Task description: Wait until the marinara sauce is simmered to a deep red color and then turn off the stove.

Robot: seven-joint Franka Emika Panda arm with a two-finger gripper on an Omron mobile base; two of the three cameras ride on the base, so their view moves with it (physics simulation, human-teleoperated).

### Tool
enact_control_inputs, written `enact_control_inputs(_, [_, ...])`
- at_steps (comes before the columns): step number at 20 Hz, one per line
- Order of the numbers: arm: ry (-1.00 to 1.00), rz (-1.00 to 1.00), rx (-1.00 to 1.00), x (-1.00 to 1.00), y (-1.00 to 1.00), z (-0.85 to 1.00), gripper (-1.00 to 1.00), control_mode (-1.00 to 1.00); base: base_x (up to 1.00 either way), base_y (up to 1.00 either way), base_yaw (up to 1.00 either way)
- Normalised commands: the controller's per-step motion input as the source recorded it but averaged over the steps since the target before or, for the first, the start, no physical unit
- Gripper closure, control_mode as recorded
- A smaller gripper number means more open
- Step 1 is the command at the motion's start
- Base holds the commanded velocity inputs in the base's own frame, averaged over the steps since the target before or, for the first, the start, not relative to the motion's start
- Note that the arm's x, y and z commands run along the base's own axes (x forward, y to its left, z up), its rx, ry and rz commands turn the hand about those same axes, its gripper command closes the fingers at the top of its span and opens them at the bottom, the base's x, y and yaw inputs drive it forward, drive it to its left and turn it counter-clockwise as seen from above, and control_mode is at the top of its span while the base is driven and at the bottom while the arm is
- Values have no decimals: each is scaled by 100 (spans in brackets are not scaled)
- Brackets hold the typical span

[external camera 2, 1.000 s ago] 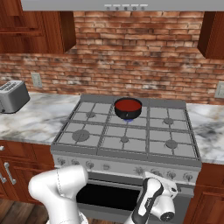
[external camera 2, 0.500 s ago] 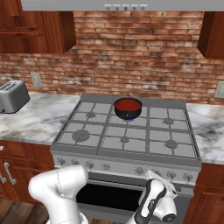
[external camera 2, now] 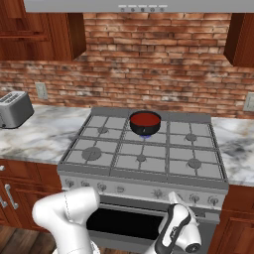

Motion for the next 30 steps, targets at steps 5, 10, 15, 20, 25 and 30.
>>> enact_control_inputs(5, [4, 0, 23, 0, 0, -12, 100, -100, 0, 0, 0])
enact_control_inputs(10, [5, 0, 23, 0, 0, -13, 100, -100, 0, 0, 0])
enact_control_inputs(15, [5, 0, 23, 0, 0, -14, 100, -100, 0, 0, 0])
enact_control_inputs(20, [6, 0, 23, 0, 0, -13, 100, -100, 0, 0, 0])
enact_control_inputs(25, [6, 0, 25, 0, 0, -13, 100, -100, 0, 0, 0])
enact_control_inputs(30, [6, 0, 25, 0, 0, -12, 100, -100, 0, 0, 0])
